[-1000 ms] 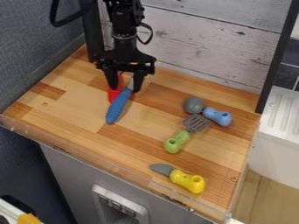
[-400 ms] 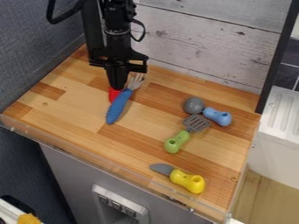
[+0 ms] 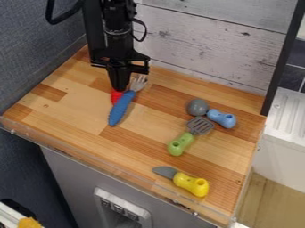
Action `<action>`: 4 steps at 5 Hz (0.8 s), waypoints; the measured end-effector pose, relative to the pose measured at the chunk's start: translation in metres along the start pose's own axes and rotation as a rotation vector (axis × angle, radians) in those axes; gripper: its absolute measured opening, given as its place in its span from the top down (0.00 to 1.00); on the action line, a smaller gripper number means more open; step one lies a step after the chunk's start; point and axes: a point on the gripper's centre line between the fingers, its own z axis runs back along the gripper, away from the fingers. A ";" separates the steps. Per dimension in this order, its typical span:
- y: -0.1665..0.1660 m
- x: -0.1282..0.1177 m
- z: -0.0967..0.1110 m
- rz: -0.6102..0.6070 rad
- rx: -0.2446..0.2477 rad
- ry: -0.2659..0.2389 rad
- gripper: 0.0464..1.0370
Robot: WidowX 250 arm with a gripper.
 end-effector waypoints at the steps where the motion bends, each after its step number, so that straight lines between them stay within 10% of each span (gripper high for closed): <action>1: 0.000 -0.006 0.005 -0.119 -0.016 0.048 0.98; 4: -0.004 -0.013 0.084 -0.428 -0.014 0.005 0.98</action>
